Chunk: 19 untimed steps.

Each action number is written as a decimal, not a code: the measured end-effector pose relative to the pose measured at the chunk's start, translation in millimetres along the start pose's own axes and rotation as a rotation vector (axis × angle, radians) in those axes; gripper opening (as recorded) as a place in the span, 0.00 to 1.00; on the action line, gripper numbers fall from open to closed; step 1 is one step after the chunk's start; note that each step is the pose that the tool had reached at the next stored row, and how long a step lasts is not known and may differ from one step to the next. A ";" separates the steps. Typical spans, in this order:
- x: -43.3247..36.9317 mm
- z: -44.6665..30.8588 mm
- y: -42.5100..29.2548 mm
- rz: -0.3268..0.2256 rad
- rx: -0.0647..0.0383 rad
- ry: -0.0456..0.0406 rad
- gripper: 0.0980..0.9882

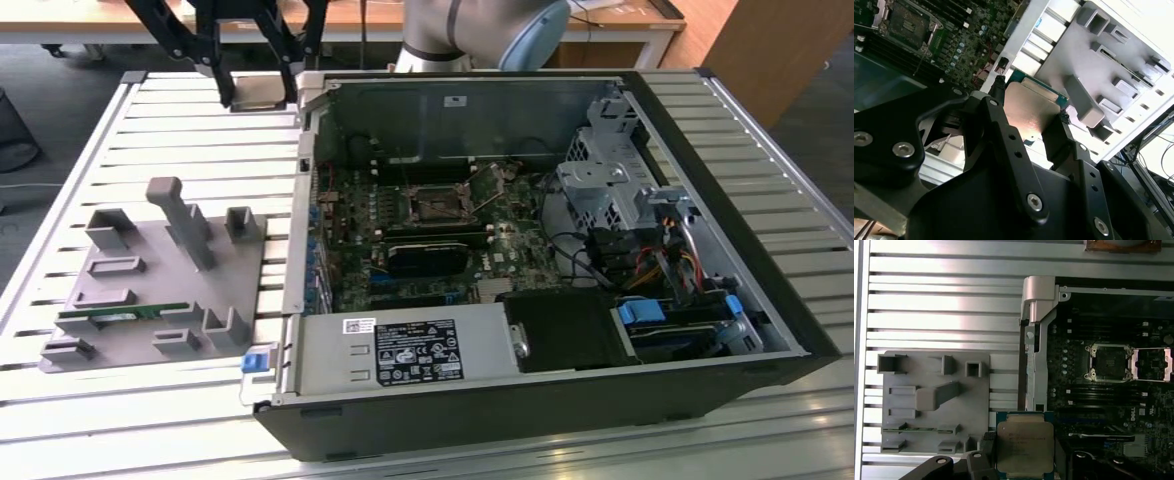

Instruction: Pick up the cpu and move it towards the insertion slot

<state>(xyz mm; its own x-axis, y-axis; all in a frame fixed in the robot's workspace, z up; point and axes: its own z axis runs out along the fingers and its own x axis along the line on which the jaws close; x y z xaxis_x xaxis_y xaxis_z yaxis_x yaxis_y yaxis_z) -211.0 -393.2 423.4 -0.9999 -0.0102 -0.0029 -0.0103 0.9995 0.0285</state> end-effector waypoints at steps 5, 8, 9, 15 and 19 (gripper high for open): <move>-9.1 0.0 0.0 0.000 0.000 0.0001 0.50; -15.3 0.0 0.3 0.000 0.000 0.0000 0.50; -17.4 0.0 0.6 0.000 0.000 0.0000 0.50; -29.3 0.2 4.7 -0.002 0.000 0.0001 0.50; -38.0 0.3 7.6 -0.002 -0.001 0.0001 0.50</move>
<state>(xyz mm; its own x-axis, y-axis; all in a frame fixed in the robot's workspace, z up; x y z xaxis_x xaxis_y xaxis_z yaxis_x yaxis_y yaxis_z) -173.1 -385.2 423.4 -0.9999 -0.0127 -0.0029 -0.0128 0.9995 0.0294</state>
